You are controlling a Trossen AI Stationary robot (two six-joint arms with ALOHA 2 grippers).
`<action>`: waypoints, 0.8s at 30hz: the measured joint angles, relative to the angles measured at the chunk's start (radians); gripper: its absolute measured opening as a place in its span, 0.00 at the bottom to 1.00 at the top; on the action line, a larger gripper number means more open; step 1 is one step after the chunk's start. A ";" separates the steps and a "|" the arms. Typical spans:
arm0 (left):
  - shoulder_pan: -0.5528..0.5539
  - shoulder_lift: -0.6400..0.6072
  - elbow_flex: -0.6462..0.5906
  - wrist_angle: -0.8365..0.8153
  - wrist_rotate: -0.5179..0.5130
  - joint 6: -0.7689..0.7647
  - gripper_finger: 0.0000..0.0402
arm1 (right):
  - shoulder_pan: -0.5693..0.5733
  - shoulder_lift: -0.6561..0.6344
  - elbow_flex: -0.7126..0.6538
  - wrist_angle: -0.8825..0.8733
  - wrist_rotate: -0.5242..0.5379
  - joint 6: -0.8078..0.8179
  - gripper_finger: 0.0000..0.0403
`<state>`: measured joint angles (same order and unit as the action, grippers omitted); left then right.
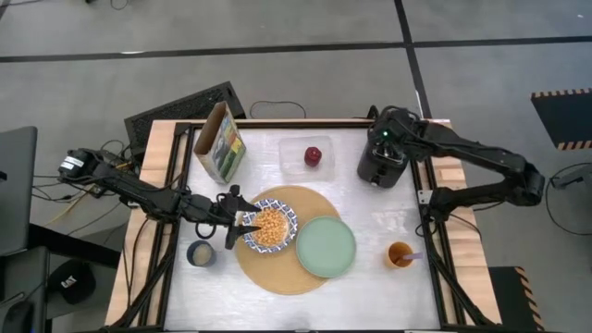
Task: Arrange a breakfast setting
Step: Put the bagel on the green plate
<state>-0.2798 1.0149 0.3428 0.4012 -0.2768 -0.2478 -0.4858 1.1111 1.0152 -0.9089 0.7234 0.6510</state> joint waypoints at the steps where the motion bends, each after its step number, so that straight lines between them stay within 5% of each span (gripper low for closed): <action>1: 0.000 0.000 0.000 0.001 0.000 0.000 0.64 | 0.001 0.000 0.011 0.000 0.006 -0.004 0.34; 24: 0.000 0.000 0.000 0.017 0.000 -0.003 0.64 | 0.133 -0.106 0.242 -0.107 -0.024 -0.106 0.29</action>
<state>-0.2798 1.0149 0.3428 0.4179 -0.2768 -0.2512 -0.3529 1.0054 1.2575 -1.0161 0.6993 0.5448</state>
